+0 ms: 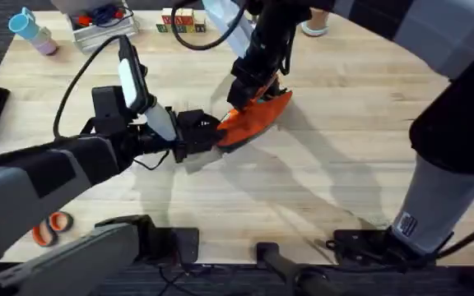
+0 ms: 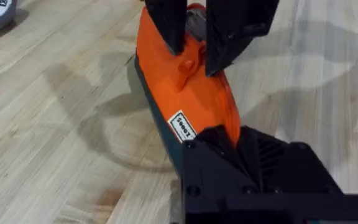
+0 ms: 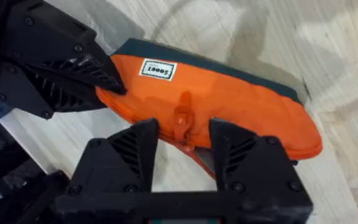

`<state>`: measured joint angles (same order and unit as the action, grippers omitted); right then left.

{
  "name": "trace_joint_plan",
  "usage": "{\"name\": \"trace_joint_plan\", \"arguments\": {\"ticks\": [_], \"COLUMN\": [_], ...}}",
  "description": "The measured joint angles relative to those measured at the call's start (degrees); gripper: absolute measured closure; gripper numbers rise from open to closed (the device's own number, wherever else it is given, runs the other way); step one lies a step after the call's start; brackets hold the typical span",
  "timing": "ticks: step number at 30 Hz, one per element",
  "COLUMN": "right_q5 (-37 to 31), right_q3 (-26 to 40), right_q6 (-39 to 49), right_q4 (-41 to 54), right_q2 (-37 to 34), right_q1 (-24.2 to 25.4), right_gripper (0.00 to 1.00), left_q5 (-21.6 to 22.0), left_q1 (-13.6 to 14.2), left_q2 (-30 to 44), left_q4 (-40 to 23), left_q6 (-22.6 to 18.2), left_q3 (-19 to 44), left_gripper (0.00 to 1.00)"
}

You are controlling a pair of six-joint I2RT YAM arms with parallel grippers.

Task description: Unzip the bag, pick up the pens from the table one at a time and place them inside, then zip the bag closed.

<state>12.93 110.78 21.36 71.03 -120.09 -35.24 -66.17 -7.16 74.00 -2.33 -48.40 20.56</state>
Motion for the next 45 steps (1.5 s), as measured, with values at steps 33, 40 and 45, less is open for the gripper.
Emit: {"name": "trace_joint_plan", "arguments": {"ticks": [33,40,45], "right_q5": [-0.1,-0.7,-2.7], "right_q3": [0.0,0.2,0.3], "right_q6": [0.1,0.1,0.1], "right_q4": [0.7,0.8,0.6], "right_q2": [-1.3,-1.3,-1.3], "right_q1": [0.0,0.0,0.0], "right_gripper": [0.968,0.968,0.968], "left_q5": [0.0,0.0,0.0], "left_q1": [0.0,0.0,0.0], "left_q2": [0.0,0.0,0.0], "left_q4": [0.0,0.0,0.0], "left_q6": [0.0,0.0,0.0], "left_q3": [0.0,0.0,0.0], "left_gripper": [0.960,0.960,0.960]}}
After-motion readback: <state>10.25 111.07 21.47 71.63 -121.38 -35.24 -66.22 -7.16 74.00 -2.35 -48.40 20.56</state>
